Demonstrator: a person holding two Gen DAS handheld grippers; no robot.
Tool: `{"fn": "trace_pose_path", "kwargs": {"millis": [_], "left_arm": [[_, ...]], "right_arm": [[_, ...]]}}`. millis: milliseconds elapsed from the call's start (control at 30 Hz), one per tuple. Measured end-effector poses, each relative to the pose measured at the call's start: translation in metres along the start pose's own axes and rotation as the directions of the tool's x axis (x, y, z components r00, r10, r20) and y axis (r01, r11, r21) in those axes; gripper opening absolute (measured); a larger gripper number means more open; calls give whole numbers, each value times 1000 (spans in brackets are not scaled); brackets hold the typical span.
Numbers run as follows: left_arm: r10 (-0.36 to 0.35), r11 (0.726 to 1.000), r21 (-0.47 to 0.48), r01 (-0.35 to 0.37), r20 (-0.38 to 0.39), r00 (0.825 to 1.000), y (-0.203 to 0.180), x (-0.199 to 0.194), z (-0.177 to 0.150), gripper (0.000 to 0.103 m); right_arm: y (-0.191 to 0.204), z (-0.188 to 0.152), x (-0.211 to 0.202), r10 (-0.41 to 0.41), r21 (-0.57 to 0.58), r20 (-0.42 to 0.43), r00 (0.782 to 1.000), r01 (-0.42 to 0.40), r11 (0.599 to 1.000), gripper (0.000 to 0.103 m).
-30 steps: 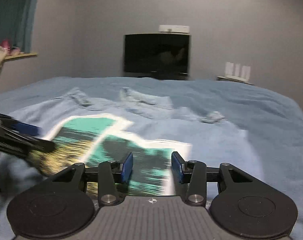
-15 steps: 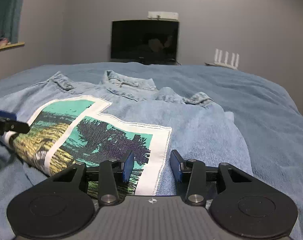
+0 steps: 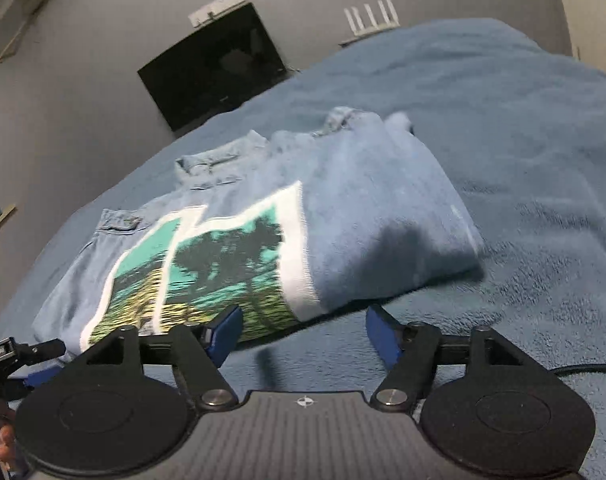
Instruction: Fold large clothes
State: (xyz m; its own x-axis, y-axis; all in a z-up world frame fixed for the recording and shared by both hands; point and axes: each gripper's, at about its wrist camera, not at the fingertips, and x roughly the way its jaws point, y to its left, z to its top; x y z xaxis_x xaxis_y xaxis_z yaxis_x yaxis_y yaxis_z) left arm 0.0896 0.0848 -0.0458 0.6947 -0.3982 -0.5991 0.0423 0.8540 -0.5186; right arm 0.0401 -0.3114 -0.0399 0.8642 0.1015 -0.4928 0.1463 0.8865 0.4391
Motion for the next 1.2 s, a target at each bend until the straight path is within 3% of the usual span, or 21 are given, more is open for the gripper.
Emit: {"fn": "trace_pose_path", "kwargs": {"millis": [167, 367, 500, 567, 600, 733, 833, 900, 967, 1033, 1100, 1133, 1200], "left_arm": [[-77, 994, -72, 80, 43, 996, 17, 11, 6, 88], [-146, 967, -193, 167, 116, 982, 37, 31, 12, 92], [-139, 952, -253, 173, 146, 979, 36, 27, 15, 91], [-125, 961, -237, 145, 98, 987, 33, 25, 15, 82], [-110, 966, -229, 122, 62, 992, 32, 26, 14, 76], [-109, 978, -180, 106, -9, 994, 21, 30, 15, 76], [-109, 979, -169, 110, 16, 994, 19, 40, 14, 76], [-124, 972, -193, 133, 55, 991, 26, 40, 14, 76], [-148, 951, -262, 165, 86, 985, 37, 39, 17, 76], [-164, 920, -337, 197, 125, 979, 50, 39, 18, 73], [-163, 901, -379, 209, 149, 975, 57, 40, 17, 59], [-163, 897, -389, 210, 152, 975, 59, 41, 17, 56], [-142, 914, -359, 188, 151, 978, 56, 39, 18, 42]], "right_arm": [[-23, 2, 14, 89, 146, 9, 996, -90, 985, 82], [-40, 12, 25, 160, 238, 120, 980, -185, 954, 83], [-38, 8, 22, 136, 295, 139, 981, -172, 940, 81], [-36, 3, 23, 97, 328, 41, 994, -105, 939, 69], [-38, 0, 26, 87, 369, -13, 996, -76, 926, 70], [-44, 5, 39, 149, 424, -55, 987, -112, 899, 83], [-39, 12, 53, 135, 371, -47, 990, -108, 922, 87], [-33, 14, 52, 98, 329, 3, 995, -94, 940, 81], [-44, 14, 45, 91, 377, 54, 994, -104, 920, 76], [-56, 12, 46, 106, 448, 82, 991, -132, 885, 74], [-59, 11, 49, 102, 468, 103, 989, -139, 873, 74], [-58, 11, 51, 93, 472, 119, 989, -139, 871, 74], [-56, 9, 54, 82, 495, 151, 985, -147, 856, 74]]}}
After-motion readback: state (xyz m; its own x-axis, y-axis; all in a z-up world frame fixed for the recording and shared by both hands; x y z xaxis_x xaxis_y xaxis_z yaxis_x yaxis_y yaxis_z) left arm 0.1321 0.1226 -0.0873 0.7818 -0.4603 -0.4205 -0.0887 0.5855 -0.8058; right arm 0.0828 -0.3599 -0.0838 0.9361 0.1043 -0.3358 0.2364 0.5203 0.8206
